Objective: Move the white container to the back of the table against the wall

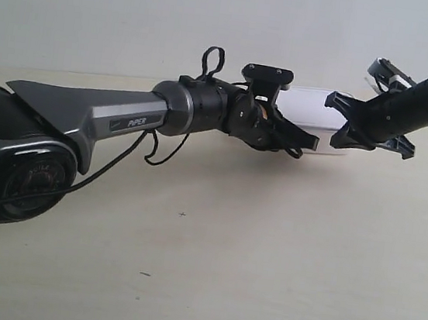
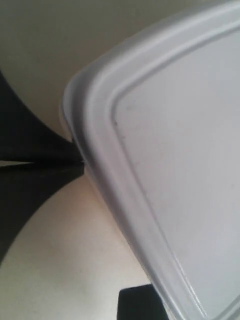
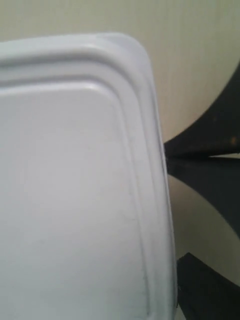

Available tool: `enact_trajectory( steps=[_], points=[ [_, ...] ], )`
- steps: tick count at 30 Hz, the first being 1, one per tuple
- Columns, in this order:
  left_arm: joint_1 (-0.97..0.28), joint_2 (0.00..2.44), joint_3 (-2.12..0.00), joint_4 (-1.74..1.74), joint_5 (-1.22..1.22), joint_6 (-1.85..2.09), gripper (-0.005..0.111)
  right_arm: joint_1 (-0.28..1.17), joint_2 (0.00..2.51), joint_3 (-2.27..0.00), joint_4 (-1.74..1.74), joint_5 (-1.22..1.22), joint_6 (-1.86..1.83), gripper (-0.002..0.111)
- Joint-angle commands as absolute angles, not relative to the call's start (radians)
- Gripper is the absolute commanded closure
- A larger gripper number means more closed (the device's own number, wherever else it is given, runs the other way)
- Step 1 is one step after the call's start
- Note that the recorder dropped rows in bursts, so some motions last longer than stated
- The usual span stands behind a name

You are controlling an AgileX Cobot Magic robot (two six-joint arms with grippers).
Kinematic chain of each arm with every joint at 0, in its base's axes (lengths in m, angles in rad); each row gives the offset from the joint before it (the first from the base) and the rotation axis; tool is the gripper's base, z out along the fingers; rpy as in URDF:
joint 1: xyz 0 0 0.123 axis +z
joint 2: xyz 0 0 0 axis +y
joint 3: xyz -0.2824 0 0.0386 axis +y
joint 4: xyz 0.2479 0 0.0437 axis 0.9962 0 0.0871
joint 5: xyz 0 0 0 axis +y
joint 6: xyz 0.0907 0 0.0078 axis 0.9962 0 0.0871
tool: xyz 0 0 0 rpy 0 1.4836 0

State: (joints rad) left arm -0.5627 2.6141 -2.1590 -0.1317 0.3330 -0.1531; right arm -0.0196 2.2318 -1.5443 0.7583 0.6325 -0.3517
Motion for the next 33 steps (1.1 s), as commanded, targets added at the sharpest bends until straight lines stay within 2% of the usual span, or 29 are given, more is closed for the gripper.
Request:
enact_trajectory(
  steps=[1,13,20,28,33],
  points=[
    [-0.558,2.63,-2.199,-0.129,0.304,-0.149,0.107,-0.023,2.266,-1.599,0.773,0.634,-0.364,0.108],
    [-0.553,2.681,-2.263,-0.125,0.257,-0.11,0.107,-0.023,2.293,-1.613,0.779,0.598,-0.381,0.108],
    [-0.535,2.681,-2.263,-0.114,0.182,-0.11,0.107,-0.023,2.317,-1.613,0.896,0.53,-0.462,0.108],
    [-0.535,2.681,-2.263,-0.114,0.174,-0.104,0.107,0.029,2.385,-1.739,0.943,0.515,-0.505,0.108],
    [-0.535,2.674,-2.263,-0.114,0.25,-0.033,0.107,0.055,2.42,-1.815,0.926,0.503,-0.486,0.108]
  ],
)
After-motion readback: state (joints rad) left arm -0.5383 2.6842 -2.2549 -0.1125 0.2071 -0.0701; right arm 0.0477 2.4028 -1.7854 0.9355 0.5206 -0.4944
